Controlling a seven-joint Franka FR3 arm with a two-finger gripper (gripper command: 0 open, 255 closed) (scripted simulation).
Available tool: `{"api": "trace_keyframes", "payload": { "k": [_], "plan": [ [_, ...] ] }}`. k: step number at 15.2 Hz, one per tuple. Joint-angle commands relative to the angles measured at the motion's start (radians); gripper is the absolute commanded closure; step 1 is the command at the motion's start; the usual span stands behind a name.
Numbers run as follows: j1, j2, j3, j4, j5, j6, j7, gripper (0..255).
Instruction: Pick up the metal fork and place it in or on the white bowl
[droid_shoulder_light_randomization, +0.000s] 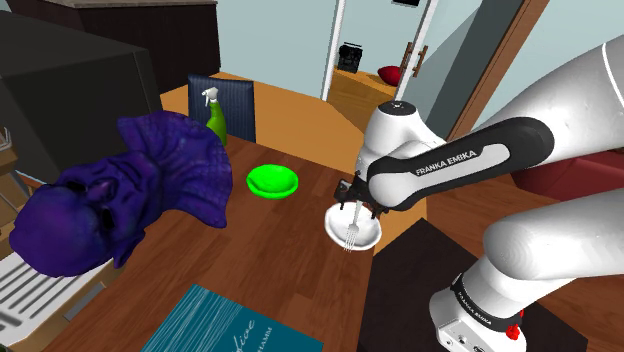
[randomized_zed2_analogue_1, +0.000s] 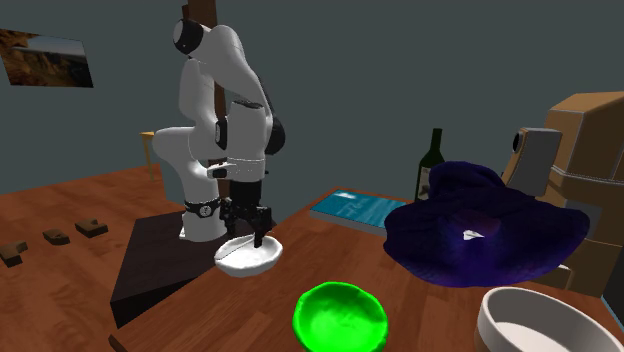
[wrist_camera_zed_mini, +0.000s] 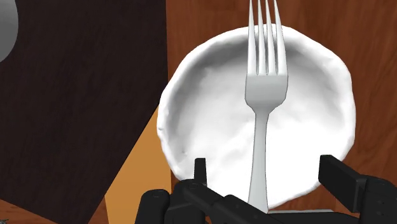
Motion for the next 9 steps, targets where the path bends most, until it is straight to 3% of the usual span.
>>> {"api": "trace_keyframes", "payload": {
  "k": [1, 5, 9],
  "plan": [
    [0.0, 0.0, 0.0, 0.0, 0.0, 0.0, 0.0, 0],
    [0.066, -0.158, -0.079, 0.044, 0.018, -0.202, -0.025, 0],
    [0.066, -0.158, -0.08, 0.044, 0.017, -0.202, -0.025, 0]
  ]
}}
